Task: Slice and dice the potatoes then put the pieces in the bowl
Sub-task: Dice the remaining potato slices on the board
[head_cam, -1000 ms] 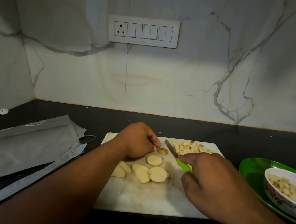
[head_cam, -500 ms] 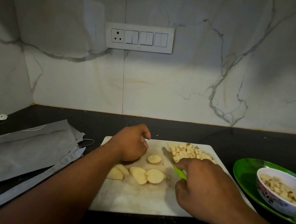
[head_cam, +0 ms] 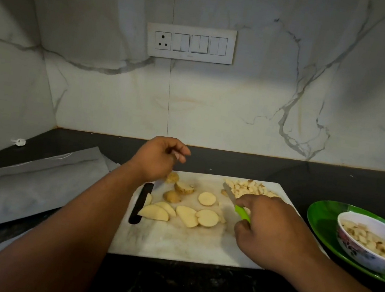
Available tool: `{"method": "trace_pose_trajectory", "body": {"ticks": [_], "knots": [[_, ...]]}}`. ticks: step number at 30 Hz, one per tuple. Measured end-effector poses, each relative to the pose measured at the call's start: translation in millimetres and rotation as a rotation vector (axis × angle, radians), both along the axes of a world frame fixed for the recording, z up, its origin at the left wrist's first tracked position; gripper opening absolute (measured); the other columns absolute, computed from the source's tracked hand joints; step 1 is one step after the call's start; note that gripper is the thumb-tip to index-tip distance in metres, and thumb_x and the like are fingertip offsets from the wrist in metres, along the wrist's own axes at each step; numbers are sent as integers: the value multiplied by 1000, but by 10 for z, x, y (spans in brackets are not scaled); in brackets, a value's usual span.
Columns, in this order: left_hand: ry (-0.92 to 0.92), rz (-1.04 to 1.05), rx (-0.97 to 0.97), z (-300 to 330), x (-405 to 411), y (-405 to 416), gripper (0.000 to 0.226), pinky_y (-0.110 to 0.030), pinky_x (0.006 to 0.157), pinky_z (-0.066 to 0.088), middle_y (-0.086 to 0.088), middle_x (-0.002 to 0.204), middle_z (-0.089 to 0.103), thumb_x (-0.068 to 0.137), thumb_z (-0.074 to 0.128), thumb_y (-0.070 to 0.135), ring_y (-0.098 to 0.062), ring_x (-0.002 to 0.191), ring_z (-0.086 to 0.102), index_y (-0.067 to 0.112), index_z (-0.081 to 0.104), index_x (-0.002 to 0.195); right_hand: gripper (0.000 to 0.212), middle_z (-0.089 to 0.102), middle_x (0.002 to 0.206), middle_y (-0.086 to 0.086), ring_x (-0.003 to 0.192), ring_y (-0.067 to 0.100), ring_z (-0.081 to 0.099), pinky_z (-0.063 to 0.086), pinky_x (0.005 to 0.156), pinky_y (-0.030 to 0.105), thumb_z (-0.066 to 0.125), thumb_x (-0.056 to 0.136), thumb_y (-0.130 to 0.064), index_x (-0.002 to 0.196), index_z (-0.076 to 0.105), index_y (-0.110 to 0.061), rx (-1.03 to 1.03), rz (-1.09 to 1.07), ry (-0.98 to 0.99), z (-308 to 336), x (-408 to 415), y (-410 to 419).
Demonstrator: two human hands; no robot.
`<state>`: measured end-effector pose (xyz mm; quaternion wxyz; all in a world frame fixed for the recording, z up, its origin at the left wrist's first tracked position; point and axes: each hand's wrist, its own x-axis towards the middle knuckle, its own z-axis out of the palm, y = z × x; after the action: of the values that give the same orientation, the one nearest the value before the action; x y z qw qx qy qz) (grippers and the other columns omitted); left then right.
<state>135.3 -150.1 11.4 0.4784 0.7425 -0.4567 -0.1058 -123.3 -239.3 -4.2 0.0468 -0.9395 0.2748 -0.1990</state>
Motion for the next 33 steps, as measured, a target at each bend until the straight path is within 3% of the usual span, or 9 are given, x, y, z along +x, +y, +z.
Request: {"method": "trace_pose_trajectory", "body": {"ticks": [2, 5, 9, 11, 14, 18, 23, 28, 33], "knots": [[-74, 46, 63, 8, 107, 55, 23, -11, 70, 48, -1, 94, 74, 101, 59, 2, -4, 83, 68, 19, 74, 100, 54, 68, 118, -13, 101, 6, 61, 38, 71, 15, 55, 85, -35, 138, 55, -39, 3, 36, -16, -19, 8, -1], [-147, 54, 201, -13, 236, 99, 10, -22, 83, 53, 8, 95, 75, 95, 75, 17, -7, 93, 69, 26, 77, 100, 57, 71, 108, -13, 80, 2, 56, 40, 69, 15, 53, 82, -35, 139, 53, -42, 32, 83, -38, -71, 40, -21], [-221, -13, 312, -39, 222, 78, 20, -30, 97, 54, 10, 99, 75, 87, 84, 24, -6, 97, 69, 31, 77, 104, 55, 68, 117, -13, 89, 5, 58, 41, 68, 15, 54, 84, -36, 138, 53, -42, 10, 38, -33, -68, 44, -84], [-255, -79, 364, -38, 183, 64, 28, -26, 101, 45, 14, 115, 73, 86, 85, 30, -3, 111, 62, 32, 77, 113, 54, 69, 113, -12, 79, 3, 53, 37, 63, 12, 55, 85, -35, 139, 53, -42, 11, 32, -43, -48, 28, -90], [-337, -159, 463, -58, 161, 36, 34, -25, 106, 34, 16, 134, 64, 87, 83, 34, -2, 125, 53, 33, 76, 120, 57, 69, 116, -14, 90, 2, 60, 45, 74, 14, 54, 84, -36, 141, 51, -42, 9, 89, -76, -53, 29, -47], [-303, -183, 477, -91, 147, -7, 29, -24, 105, 39, 19, 126, 70, 89, 82, 33, 0, 119, 59, 36, 78, 117, 65, 68, 114, -11, 82, 3, 55, 47, 72, 19, 52, 83, -35, 147, 40, -45, 60, 137, -50, -102, 54, 12], [-337, -154, 448, -72, 100, -52, 35, -23, 99, 49, 17, 110, 74, 86, 85, 31, -1, 106, 66, 35, 76, 119, 69, 65, 117, -8, 100, 12, 62, 53, 79, 25, 52, 84, -29, 150, 35, -35, 61, 75, 24, -72, 21, -29], [-465, -189, 521, -53, 11, -103, 38, -31, 103, 52, 15, 124, 71, 87, 83, 39, -4, 111, 63, 34, 74, 124, 67, 66, 111, -6, 90, 11, 60, 51, 72, 24, 52, 87, -31, 152, 33, -33, 58, 119, 13, -48, 29, 33], [-484, -132, 444, -66, -14, -124, 27, -27, 97, 54, 12, 117, 73, 95, 73, 36, -3, 101, 65, 30, 76, 121, 65, 66, 109, -7, 88, 9, 61, 56, 76, 28, 49, 87, -34, 150, 34, -36, 102, 181, 57, -17, 37, 165]]}}
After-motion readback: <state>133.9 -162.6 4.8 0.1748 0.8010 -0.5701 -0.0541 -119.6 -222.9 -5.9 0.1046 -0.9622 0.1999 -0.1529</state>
